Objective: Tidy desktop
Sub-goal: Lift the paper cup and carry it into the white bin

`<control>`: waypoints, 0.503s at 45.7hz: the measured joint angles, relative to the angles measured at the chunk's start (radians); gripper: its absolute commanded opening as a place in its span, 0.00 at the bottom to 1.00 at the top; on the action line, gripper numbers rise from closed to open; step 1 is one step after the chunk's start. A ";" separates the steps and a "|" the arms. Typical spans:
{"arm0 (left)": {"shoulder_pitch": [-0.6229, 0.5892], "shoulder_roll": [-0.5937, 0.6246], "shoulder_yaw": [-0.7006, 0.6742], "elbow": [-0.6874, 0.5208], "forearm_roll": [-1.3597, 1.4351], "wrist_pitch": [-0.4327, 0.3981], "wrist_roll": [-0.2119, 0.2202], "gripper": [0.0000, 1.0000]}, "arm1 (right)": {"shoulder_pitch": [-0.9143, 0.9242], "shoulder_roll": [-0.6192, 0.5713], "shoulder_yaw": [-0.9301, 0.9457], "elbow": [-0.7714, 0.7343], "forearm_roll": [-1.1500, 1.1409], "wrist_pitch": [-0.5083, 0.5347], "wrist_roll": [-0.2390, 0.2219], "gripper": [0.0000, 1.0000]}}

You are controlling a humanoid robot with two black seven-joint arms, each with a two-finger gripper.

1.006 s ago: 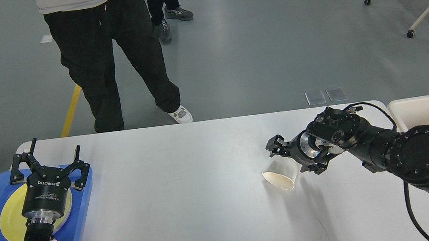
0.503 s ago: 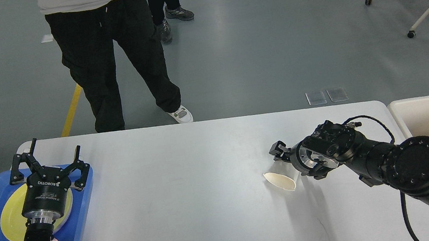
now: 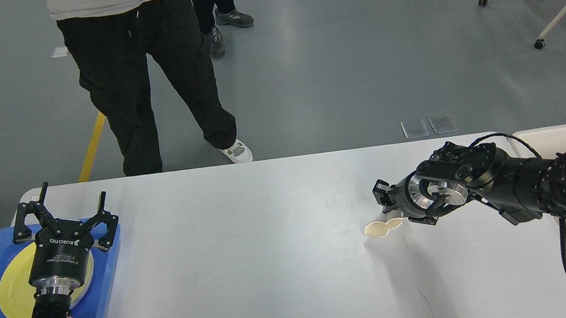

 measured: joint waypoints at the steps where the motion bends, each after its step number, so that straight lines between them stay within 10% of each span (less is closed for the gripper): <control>1: 0.000 0.000 0.000 0.000 0.000 0.000 0.000 0.96 | 0.015 -0.011 -0.003 0.020 0.000 0.001 -0.006 0.00; 23: 0.000 0.000 0.000 0.000 0.000 -0.001 0.001 0.96 | 0.652 -0.135 -0.392 0.684 0.002 0.202 -0.083 0.00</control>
